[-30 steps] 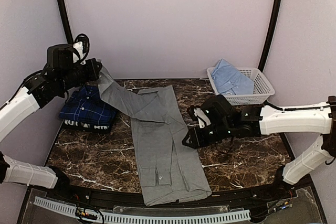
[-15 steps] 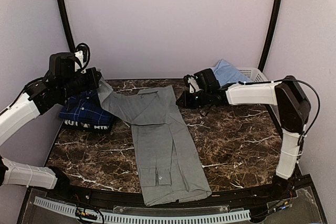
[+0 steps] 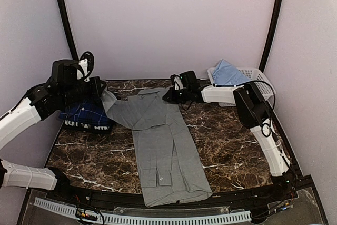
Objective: Fold and stack the long sleeve shirts
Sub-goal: Fold the 1/3-folded shirt at the center of the board.
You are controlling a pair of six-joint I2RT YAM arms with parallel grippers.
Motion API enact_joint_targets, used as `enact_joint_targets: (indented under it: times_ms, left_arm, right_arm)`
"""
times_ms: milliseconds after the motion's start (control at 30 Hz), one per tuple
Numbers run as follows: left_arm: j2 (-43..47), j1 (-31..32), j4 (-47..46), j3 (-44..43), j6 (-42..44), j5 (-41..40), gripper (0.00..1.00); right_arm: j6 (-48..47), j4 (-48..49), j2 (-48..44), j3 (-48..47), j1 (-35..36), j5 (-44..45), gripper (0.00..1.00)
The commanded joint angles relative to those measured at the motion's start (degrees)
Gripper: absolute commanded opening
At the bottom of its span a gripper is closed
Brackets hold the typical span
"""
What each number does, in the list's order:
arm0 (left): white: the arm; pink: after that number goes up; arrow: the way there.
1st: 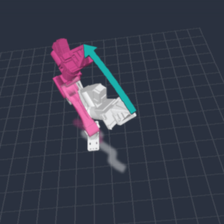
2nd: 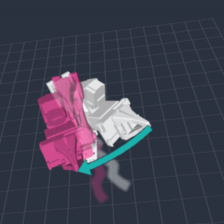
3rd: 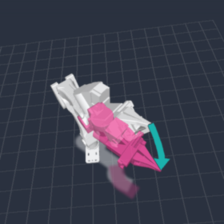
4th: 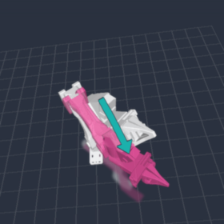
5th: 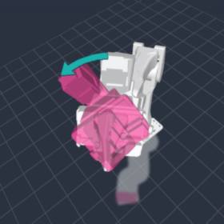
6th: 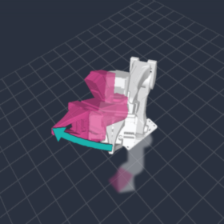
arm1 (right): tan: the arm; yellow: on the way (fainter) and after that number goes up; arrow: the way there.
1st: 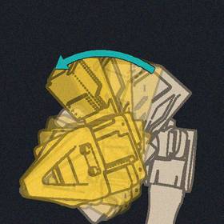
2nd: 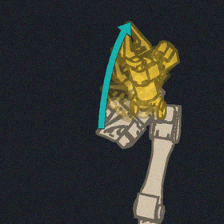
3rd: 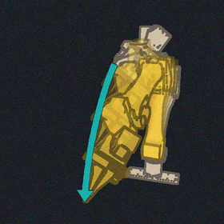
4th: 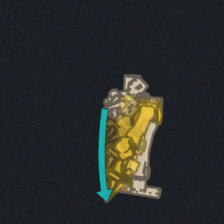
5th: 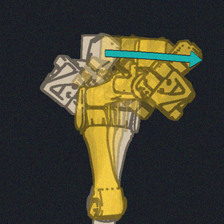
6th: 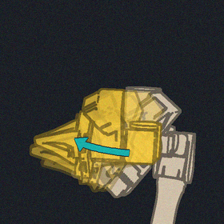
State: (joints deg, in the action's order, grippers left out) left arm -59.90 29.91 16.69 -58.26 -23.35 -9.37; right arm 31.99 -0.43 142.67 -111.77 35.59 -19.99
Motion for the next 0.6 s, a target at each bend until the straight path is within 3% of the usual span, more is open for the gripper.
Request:
enact_joint_targets:
  times_ms: [0,333,567]
  left_arm:
    - [2.0,0.3,0.7,1.1,-0.3,3.8,0.00]
    - [-0.9,0.5,-0.7,0.9,0.4,13.1,0.00]
    - [-3.9,0.6,-2.2,-1.0,0.6,18.5,0.00]
  right_arm:
    - [2.7,1.3,6.0,-7.2,-1.8,-1.7,0.12]
    - [9.9,4.7,15.5,-16.1,-3.7,-6.6,0.15]
    - [8.1,4.3,11.1,-13.4,-3.8,-7.3,0.22]
